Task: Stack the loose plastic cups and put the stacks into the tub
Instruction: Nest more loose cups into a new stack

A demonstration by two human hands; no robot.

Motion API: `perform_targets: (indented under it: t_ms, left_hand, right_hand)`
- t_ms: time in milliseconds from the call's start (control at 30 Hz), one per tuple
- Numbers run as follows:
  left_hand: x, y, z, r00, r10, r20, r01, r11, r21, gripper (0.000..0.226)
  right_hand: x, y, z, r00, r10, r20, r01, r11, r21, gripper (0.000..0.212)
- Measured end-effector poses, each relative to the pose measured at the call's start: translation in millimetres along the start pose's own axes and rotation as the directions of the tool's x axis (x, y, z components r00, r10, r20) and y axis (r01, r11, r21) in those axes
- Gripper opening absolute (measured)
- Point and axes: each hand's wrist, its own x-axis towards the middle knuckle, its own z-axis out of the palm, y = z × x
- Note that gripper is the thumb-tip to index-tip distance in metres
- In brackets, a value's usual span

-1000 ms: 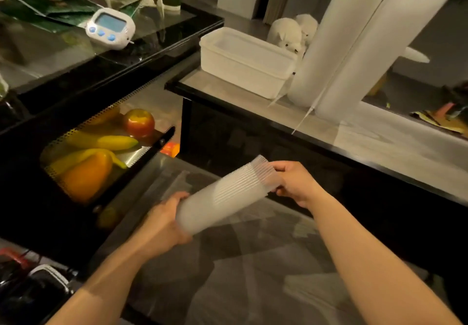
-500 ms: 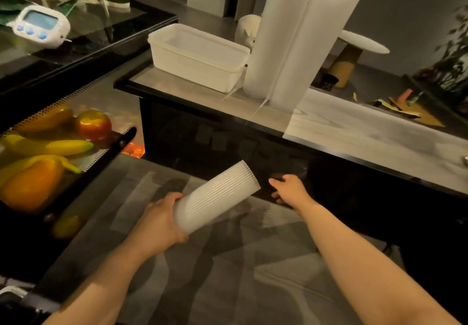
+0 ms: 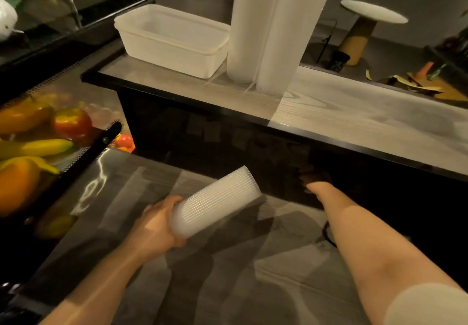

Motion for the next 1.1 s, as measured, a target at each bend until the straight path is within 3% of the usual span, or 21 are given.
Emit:
perform_targets:
  t_ms: [100,200,467,700,767,833,933,1000,1100]
  left_hand:
    - [1,0,1,1.0,-0.002,0.004,0.002,1.0,-0.001,0.094]
    - [1,0,1,1.0,-0.019,0.003,0.019,1.0,0.017,0.092]
    - [0,0,5,0.998,-0.053,0.018,0.052,0.997,0.05,0.093]
    - [2,1,2,0.996,-0.049,0.07,0.047,0.998,0.032,0.099]
    - [3,2,1,0.994,-0.06,0.086,0.058,0.998,0.03,0.104]
    - [5,4,1,0.993,-0.065,0.102,0.061,0.997,0.045,0.106]
    - [7,9,3,0.991,-0.059,0.118,0.053,0.997,0.054,0.104]
    - [8,15,4,0.992,-0.046,0.117,0.039,0.997,0.06,0.102]
    - [10,25,6,0.991,-0.03,0.132,0.026,0.999,0.034,0.1]
  right_hand:
    - [7,-1,2,0.998,0.057,0.037,-0.064,0.977,0.204,0.036]
    - [4,-4,3,0.993,0.079,0.091,-0.109,0.908,0.404,0.038]
    - [12,-13,17,0.997,-0.008,0.071,-0.033,0.829,0.559,0.04]
    - [0,-6,13,0.999,0.015,0.043,-0.043,0.618,0.785,0.058]
    - [-14,0,8,1.0,-0.022,0.015,0.002,0.612,0.791,0.051]
    - [-31,8,3,0.998,-0.049,-0.041,0.063,0.692,0.719,0.042]
    - [-55,15,-3,0.987,0.01,-0.162,0.11,0.692,0.713,0.027]
    - [-77,14,-3,0.983,-0.065,-0.174,0.168,0.709,0.685,0.009]
    - [-109,11,0,0.97,-0.215,-0.116,0.234,0.684,0.691,0.014]
